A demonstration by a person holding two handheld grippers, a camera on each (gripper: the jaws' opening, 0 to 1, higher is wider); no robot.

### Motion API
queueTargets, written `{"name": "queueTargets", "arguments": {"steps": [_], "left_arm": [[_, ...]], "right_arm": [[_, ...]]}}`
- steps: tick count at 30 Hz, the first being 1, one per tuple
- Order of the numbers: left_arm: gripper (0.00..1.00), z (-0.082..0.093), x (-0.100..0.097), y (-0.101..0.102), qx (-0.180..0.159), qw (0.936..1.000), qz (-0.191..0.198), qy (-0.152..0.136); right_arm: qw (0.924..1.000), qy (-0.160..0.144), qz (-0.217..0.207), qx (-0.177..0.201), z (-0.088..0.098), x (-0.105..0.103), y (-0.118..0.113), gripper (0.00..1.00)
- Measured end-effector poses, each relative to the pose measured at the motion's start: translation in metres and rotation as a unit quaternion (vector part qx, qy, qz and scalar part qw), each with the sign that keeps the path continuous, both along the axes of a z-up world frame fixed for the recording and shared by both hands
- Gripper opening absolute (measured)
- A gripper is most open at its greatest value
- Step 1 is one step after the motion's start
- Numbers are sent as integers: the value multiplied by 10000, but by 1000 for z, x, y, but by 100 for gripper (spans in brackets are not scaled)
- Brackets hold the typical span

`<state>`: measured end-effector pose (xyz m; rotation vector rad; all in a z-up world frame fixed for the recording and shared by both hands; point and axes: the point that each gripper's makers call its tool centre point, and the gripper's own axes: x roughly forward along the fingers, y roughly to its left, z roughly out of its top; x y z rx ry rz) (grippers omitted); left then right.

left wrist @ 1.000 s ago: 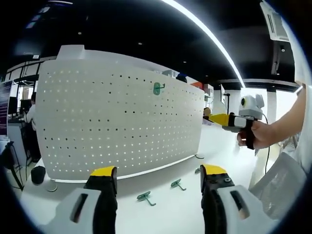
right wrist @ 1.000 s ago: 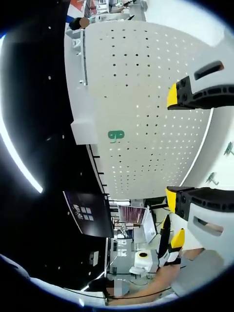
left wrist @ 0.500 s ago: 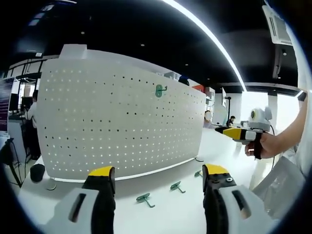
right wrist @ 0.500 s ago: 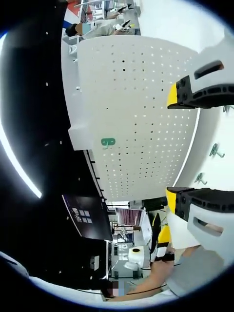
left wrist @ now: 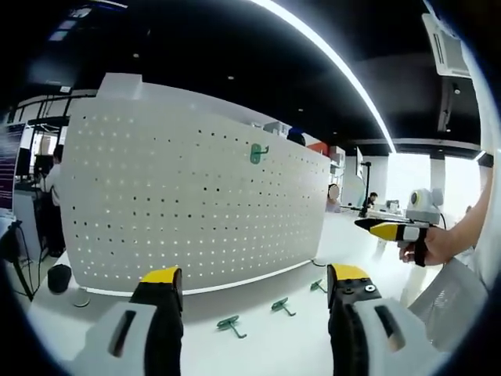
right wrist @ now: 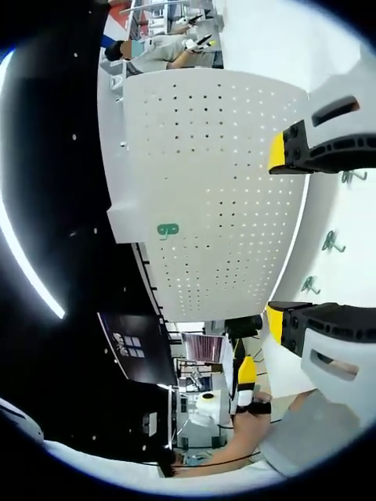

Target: Insert the hook assembly into the mounting plate slot until the hook locks in place.

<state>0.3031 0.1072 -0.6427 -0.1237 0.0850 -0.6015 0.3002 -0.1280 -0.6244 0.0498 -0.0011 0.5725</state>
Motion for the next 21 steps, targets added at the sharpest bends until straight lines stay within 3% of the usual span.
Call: {"name": "queueTargets", "arguments": {"steps": [21], "left_arm": [[76, 2, 4, 6, 6, 9999, 135, 32]], "right_arm": [[9999, -38, 93, -8, 1, 0, 5, 63]]}}
